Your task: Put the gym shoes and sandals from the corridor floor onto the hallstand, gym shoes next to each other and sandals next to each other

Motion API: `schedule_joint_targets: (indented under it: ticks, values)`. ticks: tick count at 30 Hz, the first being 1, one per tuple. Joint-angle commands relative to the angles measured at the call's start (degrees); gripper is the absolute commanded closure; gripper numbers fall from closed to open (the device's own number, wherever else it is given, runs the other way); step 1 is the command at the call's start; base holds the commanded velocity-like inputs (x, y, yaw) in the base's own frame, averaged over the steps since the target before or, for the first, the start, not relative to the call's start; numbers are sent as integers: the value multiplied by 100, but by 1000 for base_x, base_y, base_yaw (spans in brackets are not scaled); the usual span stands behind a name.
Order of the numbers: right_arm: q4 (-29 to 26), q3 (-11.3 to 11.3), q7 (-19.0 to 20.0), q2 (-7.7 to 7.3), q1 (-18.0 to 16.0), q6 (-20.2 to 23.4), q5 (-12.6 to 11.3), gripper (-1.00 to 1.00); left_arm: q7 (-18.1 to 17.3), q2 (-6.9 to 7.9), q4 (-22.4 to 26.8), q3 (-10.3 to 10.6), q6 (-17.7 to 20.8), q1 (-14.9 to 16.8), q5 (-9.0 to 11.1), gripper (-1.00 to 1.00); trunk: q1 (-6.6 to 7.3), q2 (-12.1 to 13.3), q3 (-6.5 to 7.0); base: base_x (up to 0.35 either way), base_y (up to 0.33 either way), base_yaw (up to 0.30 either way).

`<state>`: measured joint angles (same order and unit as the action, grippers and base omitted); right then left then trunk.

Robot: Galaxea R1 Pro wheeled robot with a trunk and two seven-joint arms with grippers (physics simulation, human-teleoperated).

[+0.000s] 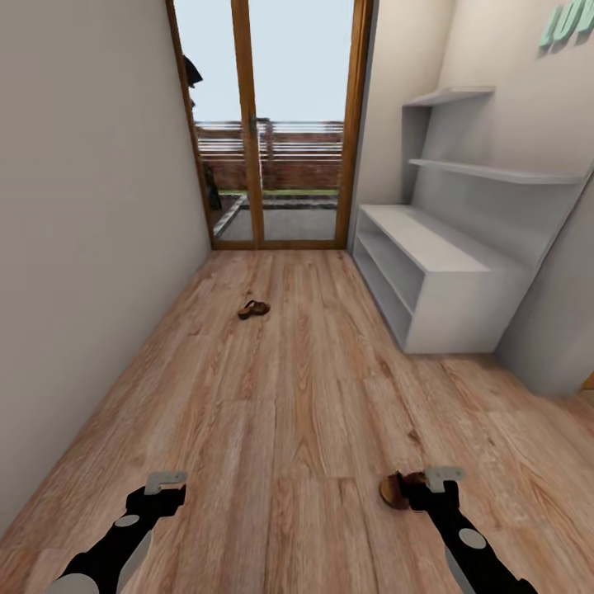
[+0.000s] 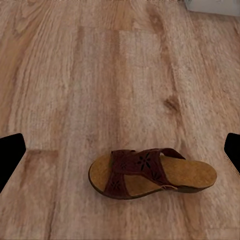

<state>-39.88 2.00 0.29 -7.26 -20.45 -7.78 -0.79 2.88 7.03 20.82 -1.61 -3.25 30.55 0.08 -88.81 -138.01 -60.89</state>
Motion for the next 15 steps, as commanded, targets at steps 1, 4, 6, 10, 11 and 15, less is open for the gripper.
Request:
schedule_joint_targets:
  ticks: [1, 4, 6, 10, 11, 15]
  values:
    - [7, 21, 2, -5, -2, -20, -9, -100, 7, -3, -5, -13, -25, 3, 1, -100, -1, -2, -5, 184, -197, 143]
    - [13, 40, -1, -4, -2, -21, -9, -100, 10, -2, -7, -15, -44, 3, 4, -100, -1, -2, -5, 190, -209, 222]
    - [14, 43, -2, -3, -4, -22, -9, -100, 11, -1, -7, -16, -45, 3, 7, -100, -1, -2, -5, 214, -205, 258]
    - [15, 45, -2, -3, -3, -18, -9, -100, 11, -1, -8, -21, -44, 3, 9, -100, -1, -2, -5, 245, -185, 270]
    - [15, 45, -2, -3, -3, -17, -9, -100, 11, -1, -8, -21, -44, 3, 9, -100, -1, -2, -5, 257, -177, 273]
    - [15, 46, -7, -3, -2, -14, -9, -100, 11, 0, -8, -23, -44, 3, 15, -100, -1, -2, -5, 266, -170, 276]
